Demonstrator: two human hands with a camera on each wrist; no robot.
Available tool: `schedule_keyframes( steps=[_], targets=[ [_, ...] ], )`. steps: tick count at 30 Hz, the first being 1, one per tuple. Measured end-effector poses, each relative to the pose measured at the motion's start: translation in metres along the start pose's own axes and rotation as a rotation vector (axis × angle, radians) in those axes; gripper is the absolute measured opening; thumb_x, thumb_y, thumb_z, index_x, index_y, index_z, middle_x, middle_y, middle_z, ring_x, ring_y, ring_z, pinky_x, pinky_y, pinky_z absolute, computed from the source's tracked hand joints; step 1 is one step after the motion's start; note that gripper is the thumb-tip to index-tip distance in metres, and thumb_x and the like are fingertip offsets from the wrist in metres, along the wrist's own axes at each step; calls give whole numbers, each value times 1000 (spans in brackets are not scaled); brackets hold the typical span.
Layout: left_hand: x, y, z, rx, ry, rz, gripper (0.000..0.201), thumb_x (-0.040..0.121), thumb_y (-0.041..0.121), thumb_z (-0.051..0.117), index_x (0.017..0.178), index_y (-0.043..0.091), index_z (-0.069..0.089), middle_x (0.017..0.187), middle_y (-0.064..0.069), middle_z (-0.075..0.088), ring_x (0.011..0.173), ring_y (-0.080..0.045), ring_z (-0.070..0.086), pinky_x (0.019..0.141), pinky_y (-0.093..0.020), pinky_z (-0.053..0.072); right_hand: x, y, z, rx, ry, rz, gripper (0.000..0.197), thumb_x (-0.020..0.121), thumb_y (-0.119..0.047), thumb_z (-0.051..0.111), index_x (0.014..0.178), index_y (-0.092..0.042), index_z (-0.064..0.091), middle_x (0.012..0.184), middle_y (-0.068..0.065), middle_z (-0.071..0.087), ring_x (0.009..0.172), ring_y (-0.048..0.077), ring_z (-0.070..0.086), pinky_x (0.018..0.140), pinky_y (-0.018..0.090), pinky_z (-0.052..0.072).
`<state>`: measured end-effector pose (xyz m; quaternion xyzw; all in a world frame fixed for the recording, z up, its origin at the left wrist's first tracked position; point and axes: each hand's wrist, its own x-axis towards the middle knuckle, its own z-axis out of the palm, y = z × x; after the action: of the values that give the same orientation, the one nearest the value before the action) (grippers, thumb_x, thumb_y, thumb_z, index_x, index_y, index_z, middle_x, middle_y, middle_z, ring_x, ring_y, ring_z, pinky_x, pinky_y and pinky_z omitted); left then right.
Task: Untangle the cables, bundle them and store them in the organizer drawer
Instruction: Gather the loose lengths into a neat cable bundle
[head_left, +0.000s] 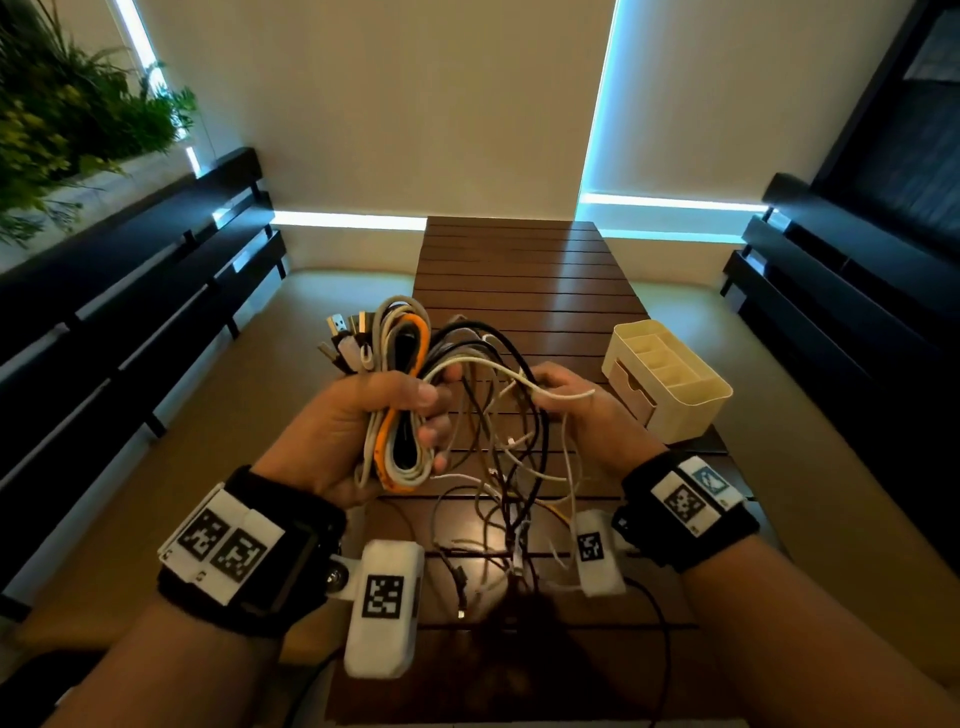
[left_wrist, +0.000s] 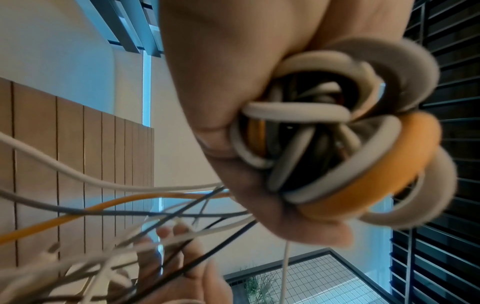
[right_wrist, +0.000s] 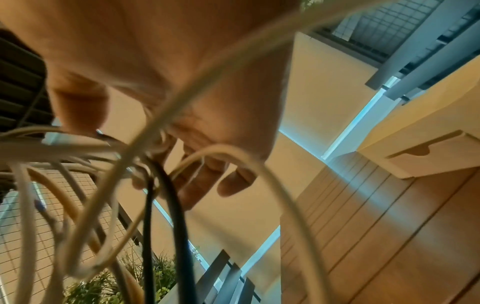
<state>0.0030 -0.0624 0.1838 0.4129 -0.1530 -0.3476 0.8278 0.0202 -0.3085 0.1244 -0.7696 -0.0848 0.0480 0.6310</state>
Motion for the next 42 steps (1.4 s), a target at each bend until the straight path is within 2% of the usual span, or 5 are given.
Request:
schedule_keyframes(
  steps=[4,14,23,35,42],
  targets=[
    [2,1,-3,-11,-2,-10,53,57,12,87,103,3,63,67,0,54,52,-12,56,53,-31,55,-3,0,-7,25,-97,23,61,66,-15,59,126,-21,58,118,0,62,108,11,61,80,24,51],
    [0,0,-16,-19,49,-26,49,55,13,88,99,5,67,67,1,52,52,-11,56,52,-31,55,-2,4,-20,817,-229,-26,111,58,-20,84,152,-5,27,148,21,46,134,35,48,100,41,48],
    [5,-8,-8,54,51,-60,28,58,8,77,86,7,73,62,-2,49,49,-12,53,51,-31,54,5,-4,5,-34,199,-33,20,99,-28,56,115,-25,68,107,-10,74,100,7,68,86,29,48],
    [-3,0,-22,123,38,-84,37,58,8,83,76,12,51,61,-4,50,51,-17,56,52,-33,55,5,-10,-11,-397,399,-224,10,94,-19,66,99,-25,72,97,-13,68,93,-1,62,81,14,49],
    [4,-3,-13,140,-72,-80,46,59,11,87,91,6,54,63,-5,53,51,-16,55,52,-34,55,14,-6,20,-78,-114,36,39,94,-12,64,131,-23,57,113,-7,71,108,10,67,96,35,54]
  ],
)
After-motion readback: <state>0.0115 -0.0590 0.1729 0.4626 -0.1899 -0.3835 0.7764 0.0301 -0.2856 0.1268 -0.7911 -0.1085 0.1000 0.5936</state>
